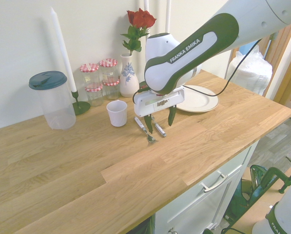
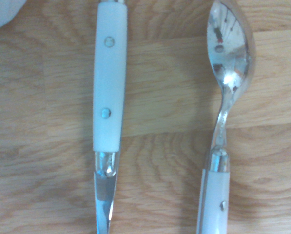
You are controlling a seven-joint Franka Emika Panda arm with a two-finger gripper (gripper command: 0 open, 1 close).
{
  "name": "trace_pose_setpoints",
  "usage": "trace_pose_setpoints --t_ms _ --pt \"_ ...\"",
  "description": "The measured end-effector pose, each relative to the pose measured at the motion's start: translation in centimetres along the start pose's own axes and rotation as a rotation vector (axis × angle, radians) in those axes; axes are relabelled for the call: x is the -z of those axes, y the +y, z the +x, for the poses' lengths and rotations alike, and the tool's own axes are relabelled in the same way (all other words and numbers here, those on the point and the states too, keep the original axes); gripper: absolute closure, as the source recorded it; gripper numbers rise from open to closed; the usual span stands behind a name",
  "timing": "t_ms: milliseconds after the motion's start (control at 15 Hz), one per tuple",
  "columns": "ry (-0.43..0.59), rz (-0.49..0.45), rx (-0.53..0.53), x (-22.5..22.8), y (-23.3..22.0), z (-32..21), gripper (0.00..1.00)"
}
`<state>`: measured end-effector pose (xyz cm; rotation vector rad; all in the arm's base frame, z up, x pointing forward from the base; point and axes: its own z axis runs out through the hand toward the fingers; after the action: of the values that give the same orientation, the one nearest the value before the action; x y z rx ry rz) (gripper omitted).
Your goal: Put the spoon into the plate
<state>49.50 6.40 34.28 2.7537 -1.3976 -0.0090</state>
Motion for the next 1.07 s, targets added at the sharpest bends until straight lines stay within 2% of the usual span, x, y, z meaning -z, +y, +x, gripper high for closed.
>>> trace_pose_setpoints --t_ms 200,267,1067 --pt "-0.006 -0.004 -0.021 -0.5 0.3 1.0 0.00" --pt "-0.007 -0.005 -0.027 -0.7 0.4 1.2 1.00" --pt "-0.006 0.003 -0.045 -1.2 0.2 1.8 1.00"
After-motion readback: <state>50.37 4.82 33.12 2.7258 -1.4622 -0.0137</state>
